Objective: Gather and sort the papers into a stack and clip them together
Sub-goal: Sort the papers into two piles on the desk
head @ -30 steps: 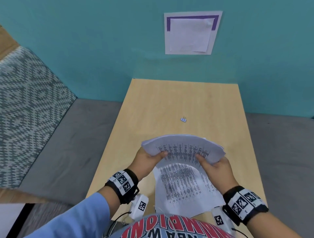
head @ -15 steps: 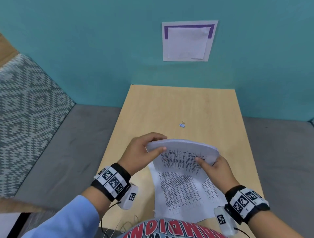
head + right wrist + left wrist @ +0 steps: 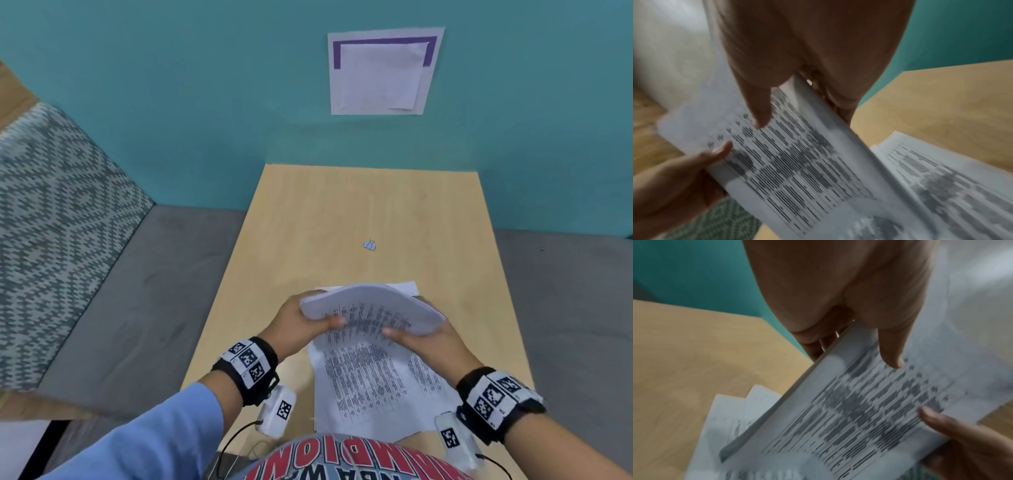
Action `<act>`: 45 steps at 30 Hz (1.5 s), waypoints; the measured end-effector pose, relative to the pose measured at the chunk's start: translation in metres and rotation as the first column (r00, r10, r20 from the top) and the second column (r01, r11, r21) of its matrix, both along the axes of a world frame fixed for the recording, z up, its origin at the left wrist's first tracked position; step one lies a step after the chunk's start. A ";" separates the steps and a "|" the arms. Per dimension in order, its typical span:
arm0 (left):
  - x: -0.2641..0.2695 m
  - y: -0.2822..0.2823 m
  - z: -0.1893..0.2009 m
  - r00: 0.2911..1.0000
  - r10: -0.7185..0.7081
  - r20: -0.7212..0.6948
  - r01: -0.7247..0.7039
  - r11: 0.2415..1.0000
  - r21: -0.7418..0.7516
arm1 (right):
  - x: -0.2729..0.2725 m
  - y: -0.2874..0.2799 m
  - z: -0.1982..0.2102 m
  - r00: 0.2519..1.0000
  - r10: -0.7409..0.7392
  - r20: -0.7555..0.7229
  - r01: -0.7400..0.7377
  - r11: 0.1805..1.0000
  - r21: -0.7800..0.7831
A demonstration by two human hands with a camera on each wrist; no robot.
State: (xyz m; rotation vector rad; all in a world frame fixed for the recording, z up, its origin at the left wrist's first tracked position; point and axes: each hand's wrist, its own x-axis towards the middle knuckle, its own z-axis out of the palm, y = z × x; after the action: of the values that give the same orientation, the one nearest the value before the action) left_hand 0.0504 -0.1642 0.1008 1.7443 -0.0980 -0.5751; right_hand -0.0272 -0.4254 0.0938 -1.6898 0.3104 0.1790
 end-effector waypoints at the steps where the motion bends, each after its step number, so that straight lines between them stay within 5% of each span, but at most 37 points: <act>1: -0.001 -0.003 -0.004 1.000 -0.005 -0.024 0.005 1.000 -0.009 | 0.000 0.001 -0.003 0.999 0.008 -0.046 -0.008 1.000 -0.016; 8: 0.001 -0.015 0.015 0.993 0.076 0.088 -0.069 0.995 -0.078 | 0.003 0.003 0.007 0.994 -0.042 0.097 0.055 0.989 -0.140; 22: 0.012 -0.010 0.024 0.976 0.169 0.137 -0.139 0.970 -0.201 | 0.003 0.000 -0.003 0.999 -0.042 -0.008 0.041 0.991 -0.126; 26: 0.018 0.004 0.016 0.990 -0.107 0.090 0.114 0.990 -0.081 | 0.017 -0.004 -0.003 0.987 -0.158 -0.028 0.154 0.982 -0.108; 35: 0.029 0.048 -0.006 0.995 -0.078 0.068 0.046 0.921 0.386 | 0.053 0.025 0.012 0.993 -0.112 0.039 0.111 0.993 0.041; 38: 0.030 0.089 -0.013 0.996 0.046 0.077 -0.077 0.881 0.466 | 0.056 0.018 -0.045 0.985 -0.072 -0.159 0.029 0.966 -0.258; 41: 0.023 0.144 -0.025 0.975 0.208 0.076 -0.219 0.853 0.473 | 0.046 0.007 -0.110 0.873 -0.097 -0.477 -0.229 0.783 -0.578; 45: 0.010 0.187 -0.022 0.939 0.341 0.049 -0.324 0.823 0.467 | 0.042 0.009 -0.146 0.818 -0.260 -0.514 -0.261 0.627 -0.734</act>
State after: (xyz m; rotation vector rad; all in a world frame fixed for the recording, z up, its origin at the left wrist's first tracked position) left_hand 0.0606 0.0226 0.0787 2.1576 0.4021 -0.3869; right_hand 0.0149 -0.4160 -0.0527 -2.4984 0.9728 0.6545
